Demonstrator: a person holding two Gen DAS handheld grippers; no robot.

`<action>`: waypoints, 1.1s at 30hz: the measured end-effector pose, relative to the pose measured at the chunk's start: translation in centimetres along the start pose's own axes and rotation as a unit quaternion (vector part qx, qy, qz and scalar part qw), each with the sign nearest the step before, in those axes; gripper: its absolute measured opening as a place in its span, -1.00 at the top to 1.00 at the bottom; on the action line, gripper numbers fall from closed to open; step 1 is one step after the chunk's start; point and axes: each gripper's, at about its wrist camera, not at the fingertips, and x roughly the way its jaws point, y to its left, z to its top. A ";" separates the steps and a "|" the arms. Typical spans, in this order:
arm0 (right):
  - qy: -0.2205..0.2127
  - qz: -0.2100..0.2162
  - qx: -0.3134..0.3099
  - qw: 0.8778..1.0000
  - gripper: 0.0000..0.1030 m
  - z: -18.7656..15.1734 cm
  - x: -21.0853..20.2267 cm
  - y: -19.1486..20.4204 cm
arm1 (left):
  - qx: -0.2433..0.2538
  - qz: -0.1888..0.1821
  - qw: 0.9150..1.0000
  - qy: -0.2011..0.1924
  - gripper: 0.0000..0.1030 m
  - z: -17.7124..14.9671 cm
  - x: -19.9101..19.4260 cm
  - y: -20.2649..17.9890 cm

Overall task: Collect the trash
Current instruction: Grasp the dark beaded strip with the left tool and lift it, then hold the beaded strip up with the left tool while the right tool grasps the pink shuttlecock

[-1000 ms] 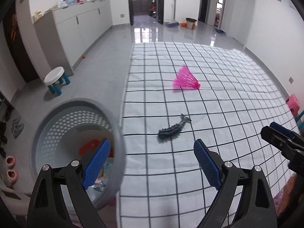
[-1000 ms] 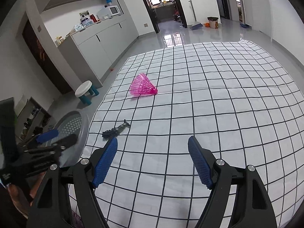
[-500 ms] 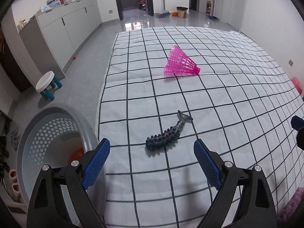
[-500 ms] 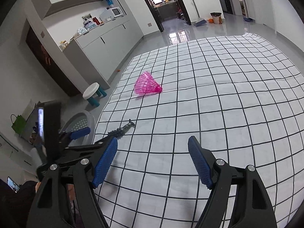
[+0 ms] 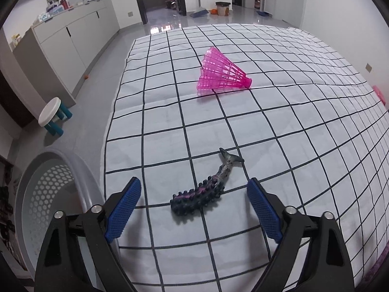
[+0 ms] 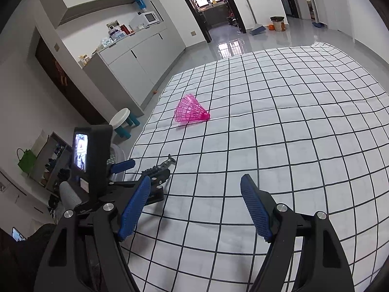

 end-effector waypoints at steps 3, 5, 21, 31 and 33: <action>-0.001 -0.001 0.002 1.000 -0.43 0.0 0.0 -0.1 | -0.006 -0.020 1.000 0.007 -0.25 -0.1 0.2 0.1; 0.000 -0.001 0.002 1.000 -0.43 0.0 0.0 -0.1 | -0.011 -0.032 0.999 0.007 -0.10 -0.3 0.2 0.1; 0.017 -0.011 0.005 1.000 -0.42 0.1 1.3 -0.4 | -0.025 -0.034 0.999 -0.024 0.24 -1.1 -3.2 0.7; 0.027 -0.027 -0.054 0.998 -0.42 3.9 3.4 2.2 | -0.069 0.004 0.995 -0.071 0.24 -1.1 -7.2 4.6; 0.034 -0.036 -0.077 0.996 -0.42 4.8 4.5 2.7 | -0.077 0.003 0.994 -0.072 0.24 -1.3 -7.4 5.2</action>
